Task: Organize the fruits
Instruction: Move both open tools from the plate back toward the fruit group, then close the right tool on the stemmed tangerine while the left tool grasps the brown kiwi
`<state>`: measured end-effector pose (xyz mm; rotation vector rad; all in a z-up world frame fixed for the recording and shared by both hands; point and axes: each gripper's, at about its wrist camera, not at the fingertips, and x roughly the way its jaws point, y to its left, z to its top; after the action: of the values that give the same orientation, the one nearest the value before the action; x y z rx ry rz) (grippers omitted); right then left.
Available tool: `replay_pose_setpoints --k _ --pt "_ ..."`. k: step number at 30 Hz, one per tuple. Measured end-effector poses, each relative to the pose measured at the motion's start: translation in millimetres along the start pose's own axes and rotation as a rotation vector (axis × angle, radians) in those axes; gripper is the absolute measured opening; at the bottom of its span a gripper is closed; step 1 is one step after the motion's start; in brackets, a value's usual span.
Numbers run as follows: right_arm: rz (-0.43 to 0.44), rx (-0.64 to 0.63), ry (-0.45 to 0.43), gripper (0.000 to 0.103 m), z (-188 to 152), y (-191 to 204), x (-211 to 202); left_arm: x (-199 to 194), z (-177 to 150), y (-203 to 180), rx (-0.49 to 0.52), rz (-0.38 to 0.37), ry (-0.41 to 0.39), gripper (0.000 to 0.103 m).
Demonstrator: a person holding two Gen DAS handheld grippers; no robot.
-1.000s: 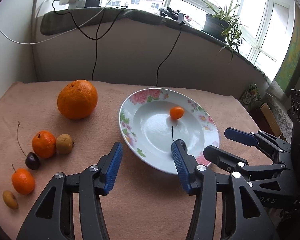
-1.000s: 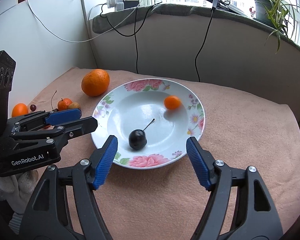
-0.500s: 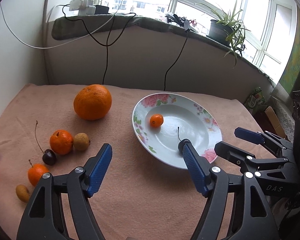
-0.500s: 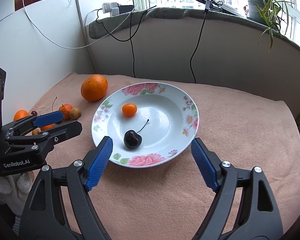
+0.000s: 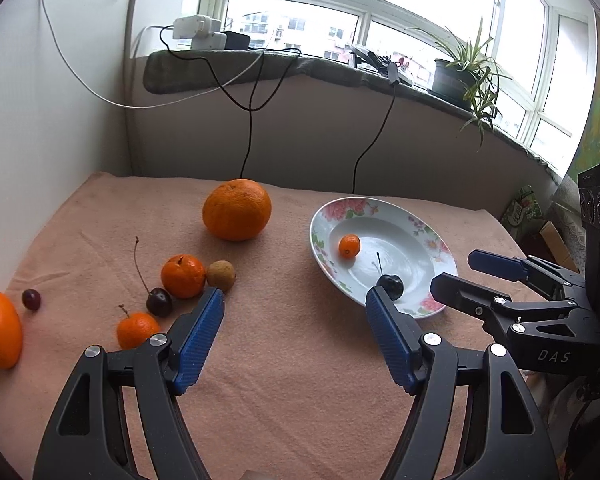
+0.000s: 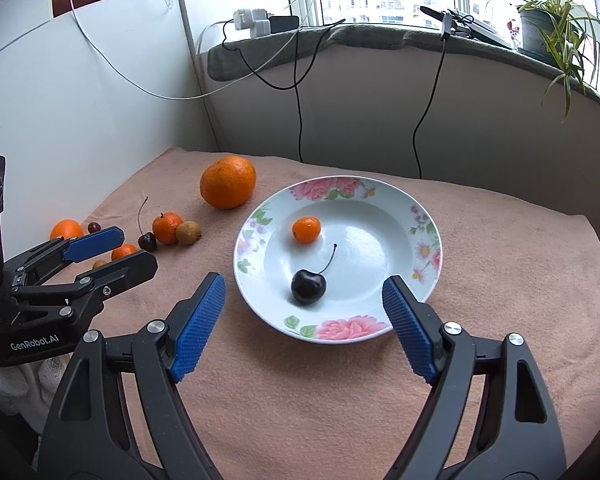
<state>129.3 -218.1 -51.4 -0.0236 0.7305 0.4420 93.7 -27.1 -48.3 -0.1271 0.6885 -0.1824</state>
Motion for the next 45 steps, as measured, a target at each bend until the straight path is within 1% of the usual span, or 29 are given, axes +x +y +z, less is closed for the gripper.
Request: replay_pose_setpoints --k 5,12,20,24,27,28,30,31,33,34,35,37,39,41,45 --pt "0.030 -0.023 -0.002 0.083 3.0 18.1 2.6 -14.2 -3.7 18.5 -0.026 0.030 -0.016 0.073" --pt "0.084 -0.070 0.007 0.083 4.8 44.0 11.8 -36.1 -19.3 53.3 -0.076 0.080 -0.031 0.073" --pt "0.168 -0.107 0.042 0.083 5.7 72.4 30.9 -53.5 -43.4 89.9 -0.124 0.143 -0.007 0.073" --pt "0.201 -0.120 0.062 0.083 8.0 86.1 40.9 -54.5 -53.1 105.9 -0.158 0.157 0.010 0.073" --pt "0.228 -0.128 0.074 0.083 10.3 97.0 48.1 -51.0 -57.6 111.9 -0.163 0.166 0.023 0.073" --pt "0.241 -0.130 0.075 0.083 10.9 101.2 50.1 -49.9 -58.8 114.3 -0.165 0.164 0.027 0.072" --pt "0.264 -0.140 0.079 0.083 11.3 110.3 54.3 -47.3 -60.4 117.0 -0.167 0.156 0.035 0.067" --pt "0.270 -0.148 0.081 0.083 11.6 115.2 56.8 -46.1 -61.0 118.1 -0.168 0.153 0.037 0.063" --pt "0.282 -0.161 0.087 0.083 12.7 125.0 62.3 -43.5 -62.2 120.5 -0.172 0.147 0.041 0.059" --pt "0.293 -0.165 0.092 0.083 13.4 129.6 65.0 -41.4 -62.4 121.7 -0.172 0.141 0.046 0.052" --pt "0.303 -0.168 0.098 0.083 14.3 134.3 67.8 -39.5 -62.5 122.7 -0.173 0.141 0.051 0.049" --pt "0.325 -0.173 0.111 0.083 15.9 142.7 74.9 -36.5 -62.7 124.5 -0.174 0.131 0.058 0.048" --pt "0.342 -0.175 0.129 0.078 17.1 150.0 83.2 -34.3 -63.1 127.2 -0.182 0.128 0.065 0.048" --pt "0.360 -0.174 0.155 0.067 17.8 156.1 92.7 -30.9 -62.4 130.0 -0.193 0.122 0.073 0.046" --pt "0.382 -0.175 0.199 0.061 18.8 167.0 110.0 -24.5 -60.5 130.9 -0.188 0.113 0.083 0.045"
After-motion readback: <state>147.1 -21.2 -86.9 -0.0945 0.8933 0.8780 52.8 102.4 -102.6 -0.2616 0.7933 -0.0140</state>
